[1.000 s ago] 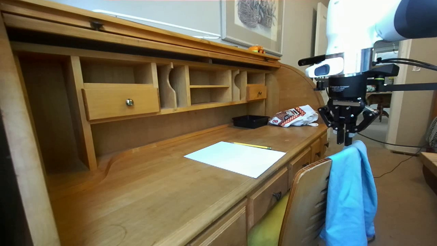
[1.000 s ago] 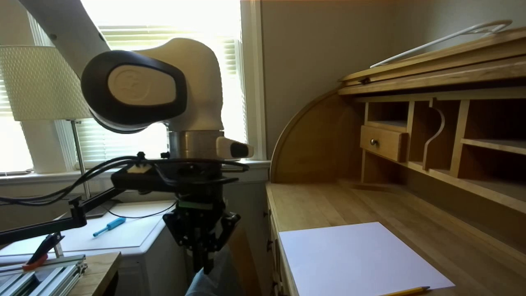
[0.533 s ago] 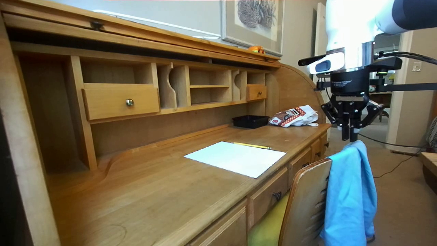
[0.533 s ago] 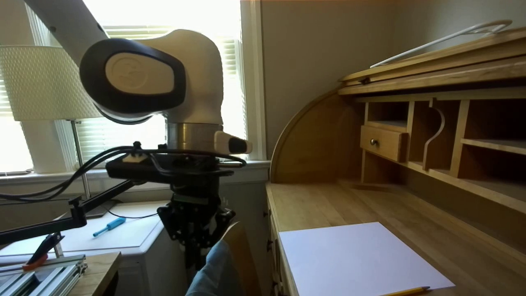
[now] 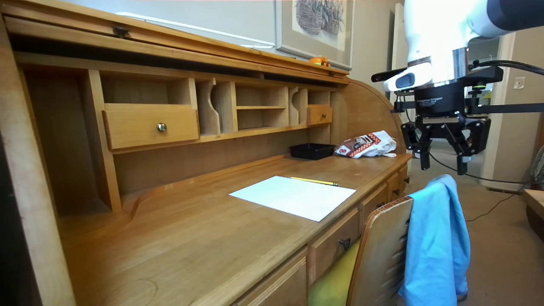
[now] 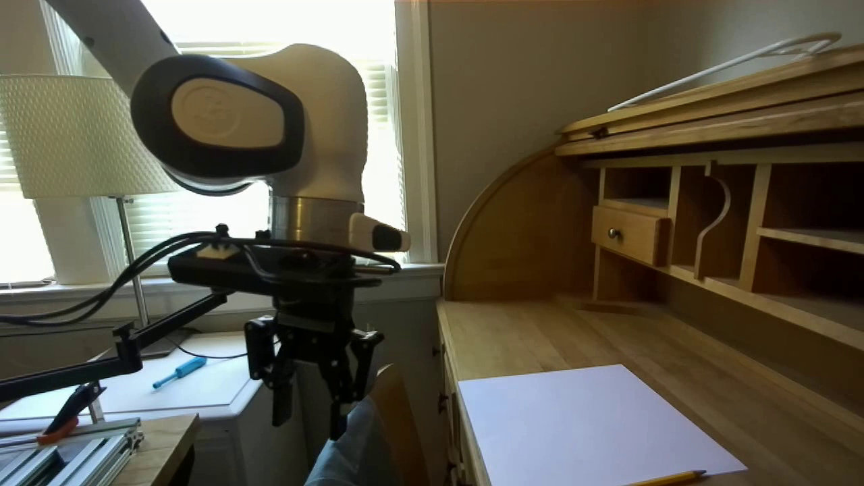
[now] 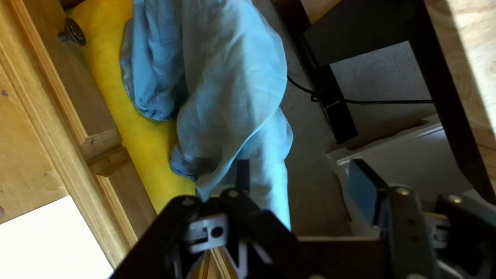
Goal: Put the blue cloth on the table
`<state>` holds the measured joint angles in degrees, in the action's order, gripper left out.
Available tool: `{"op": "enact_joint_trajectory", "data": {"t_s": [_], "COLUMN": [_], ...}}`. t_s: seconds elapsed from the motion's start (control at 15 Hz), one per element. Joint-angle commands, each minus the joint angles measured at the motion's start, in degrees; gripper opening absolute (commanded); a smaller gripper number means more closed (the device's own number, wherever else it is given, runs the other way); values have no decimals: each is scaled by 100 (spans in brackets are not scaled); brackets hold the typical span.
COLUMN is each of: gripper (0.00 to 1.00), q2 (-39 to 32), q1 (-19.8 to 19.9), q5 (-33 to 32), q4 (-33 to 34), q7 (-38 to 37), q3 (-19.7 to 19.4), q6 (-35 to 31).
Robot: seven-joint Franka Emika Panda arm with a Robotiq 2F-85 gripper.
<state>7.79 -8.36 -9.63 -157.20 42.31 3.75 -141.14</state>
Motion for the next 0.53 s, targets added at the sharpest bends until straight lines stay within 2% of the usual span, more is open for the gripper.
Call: {"op": "enact_joint_trajectory", "data": {"t_s": [0.0, 0.27, 0.47], "gripper": [98, 100, 100], "q2": [89, 15, -51], "q1": [-50, -39, 41], "q5": [412, 1067, 1282], "q4": [8, 160, 342], "q7": [605, 1313, 1473], "q3": [-99, -234, -283], "q6": [185, 616, 858]}}
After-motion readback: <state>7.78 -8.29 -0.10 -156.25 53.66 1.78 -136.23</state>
